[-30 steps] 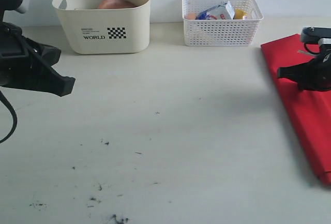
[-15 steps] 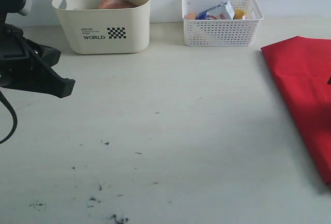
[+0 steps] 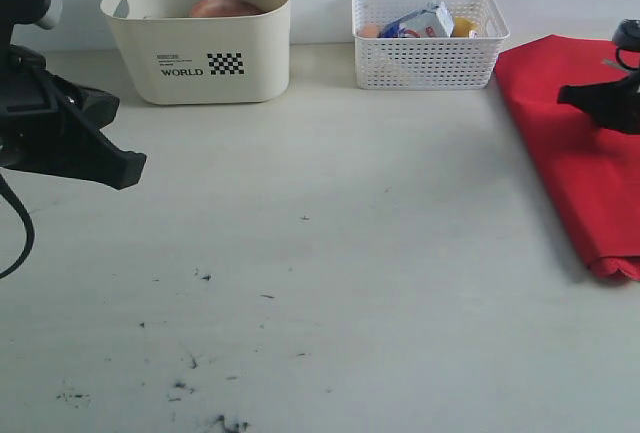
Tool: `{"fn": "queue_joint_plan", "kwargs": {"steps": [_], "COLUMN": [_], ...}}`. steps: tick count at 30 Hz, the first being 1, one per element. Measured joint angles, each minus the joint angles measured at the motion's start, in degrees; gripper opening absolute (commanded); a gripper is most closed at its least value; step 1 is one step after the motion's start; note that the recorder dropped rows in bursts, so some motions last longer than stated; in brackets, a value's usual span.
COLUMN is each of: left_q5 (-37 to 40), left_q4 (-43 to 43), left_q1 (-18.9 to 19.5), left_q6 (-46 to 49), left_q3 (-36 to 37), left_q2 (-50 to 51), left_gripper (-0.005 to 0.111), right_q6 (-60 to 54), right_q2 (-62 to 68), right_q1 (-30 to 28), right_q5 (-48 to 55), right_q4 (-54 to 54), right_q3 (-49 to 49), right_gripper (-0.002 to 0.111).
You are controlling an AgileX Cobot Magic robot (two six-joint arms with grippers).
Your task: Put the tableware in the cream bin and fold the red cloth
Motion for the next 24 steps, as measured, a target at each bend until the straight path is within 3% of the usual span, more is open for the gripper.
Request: {"fn": "queue_joint_plan", "kwargs": {"steps": [4, 9, 16, 24], "left_q5": [0.0, 0.0, -0.04, -0.14], "left_q4": [0.0, 0.0, 0.0, 0.0], "left_q1": [0.0, 0.0, 0.0, 0.0], "left_q6": [0.0, 0.0, 0.0, 0.0], "left_q3": [0.0, 0.0, 0.0, 0.0], "left_q2": [0.0, 0.0, 0.0, 0.0], "left_gripper": [0.005, 0.005, 0.005, 0.005], "right_q6": [0.0, 4.82, 9.88, 6.36], "right_q2": [3.46, -0.63, -5.38, 0.41], "right_q1": [1.73, 0.68, -9.6, -6.65], "right_q5": [10.28, 16.68, 4.95, -0.37], "right_q4": [0.88, 2.36, 2.36, 2.36], "right_q3": [-11.21, -10.89, 3.56, -0.14], "right_gripper": [0.0, 0.0, 0.0, 0.0]}}
